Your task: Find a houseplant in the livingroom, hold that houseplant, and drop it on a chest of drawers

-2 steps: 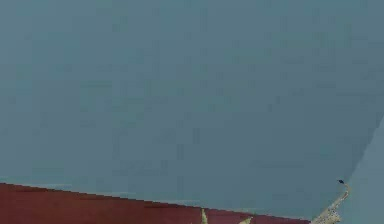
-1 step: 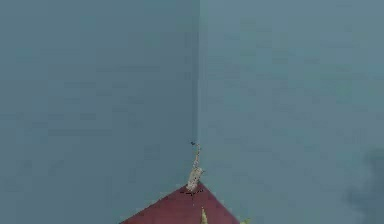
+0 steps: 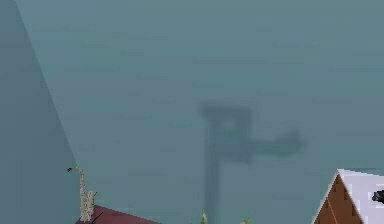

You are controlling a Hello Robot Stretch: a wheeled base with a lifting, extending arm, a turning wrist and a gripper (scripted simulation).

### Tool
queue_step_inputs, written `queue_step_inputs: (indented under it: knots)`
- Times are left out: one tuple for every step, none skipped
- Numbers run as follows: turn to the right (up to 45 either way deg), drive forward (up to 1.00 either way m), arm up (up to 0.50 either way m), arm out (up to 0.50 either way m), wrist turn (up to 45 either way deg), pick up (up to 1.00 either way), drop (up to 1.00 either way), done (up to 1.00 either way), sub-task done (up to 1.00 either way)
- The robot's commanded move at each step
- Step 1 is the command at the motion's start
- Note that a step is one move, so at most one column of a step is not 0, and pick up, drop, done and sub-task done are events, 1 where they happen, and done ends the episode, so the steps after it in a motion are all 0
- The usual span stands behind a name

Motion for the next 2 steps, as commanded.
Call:
queue_step_inputs:
  knots:
    - [0.0, 0.00, 0.00, 0.36, 0.0, 0.00, 0.00, 0.00, 0.00]
    - [0.0, 0.00, 0.00, 0.00, 45.0, 0.00, 0.00, 0.00, 0.00]
